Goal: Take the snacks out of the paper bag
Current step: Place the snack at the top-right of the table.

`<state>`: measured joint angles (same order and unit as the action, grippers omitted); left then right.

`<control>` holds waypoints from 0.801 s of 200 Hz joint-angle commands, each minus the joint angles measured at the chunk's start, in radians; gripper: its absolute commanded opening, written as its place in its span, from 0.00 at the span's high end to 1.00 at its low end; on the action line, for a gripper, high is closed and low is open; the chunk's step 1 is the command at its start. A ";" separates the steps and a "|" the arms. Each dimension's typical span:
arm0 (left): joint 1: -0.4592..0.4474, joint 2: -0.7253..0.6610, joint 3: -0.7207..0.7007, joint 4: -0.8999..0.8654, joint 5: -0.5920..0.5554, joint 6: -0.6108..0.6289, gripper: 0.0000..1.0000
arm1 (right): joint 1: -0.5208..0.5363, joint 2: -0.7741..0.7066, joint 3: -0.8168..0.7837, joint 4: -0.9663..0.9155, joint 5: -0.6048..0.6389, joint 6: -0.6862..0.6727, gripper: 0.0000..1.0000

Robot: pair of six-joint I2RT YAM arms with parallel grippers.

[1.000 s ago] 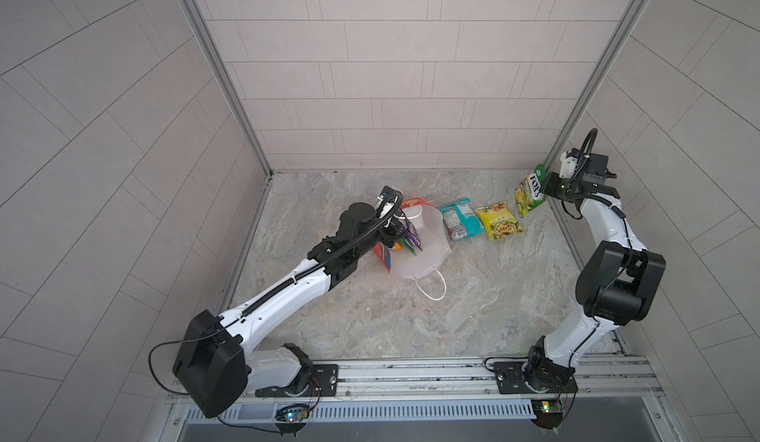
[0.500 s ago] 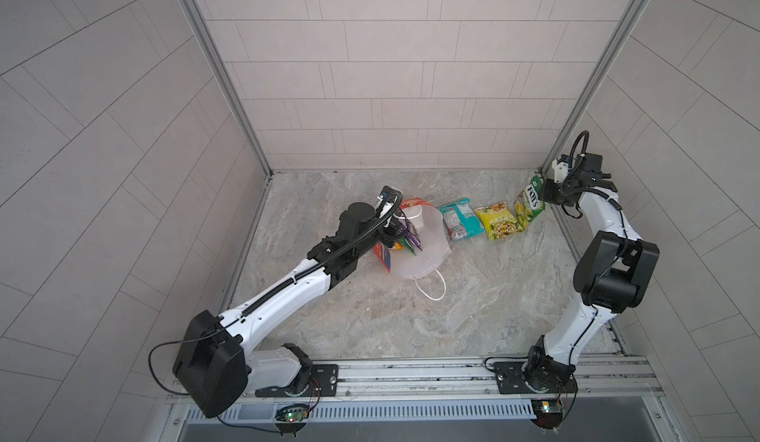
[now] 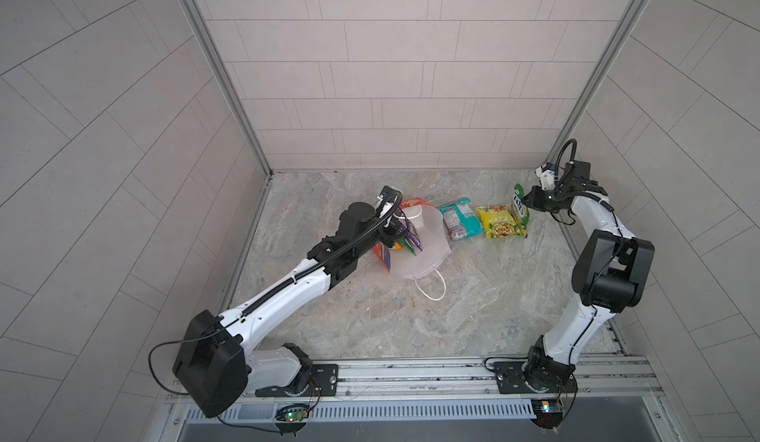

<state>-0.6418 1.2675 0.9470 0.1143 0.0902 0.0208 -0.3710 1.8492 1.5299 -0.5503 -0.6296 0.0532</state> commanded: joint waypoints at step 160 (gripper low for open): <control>0.002 0.028 0.029 0.038 0.028 -0.021 1.00 | -0.008 0.021 0.125 -0.155 0.429 -0.125 0.93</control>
<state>-0.6418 1.2823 0.9478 0.1242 0.1089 0.0147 -0.3759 1.8423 1.6138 -0.6506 -0.3340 -0.0116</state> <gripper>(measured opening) 0.050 0.070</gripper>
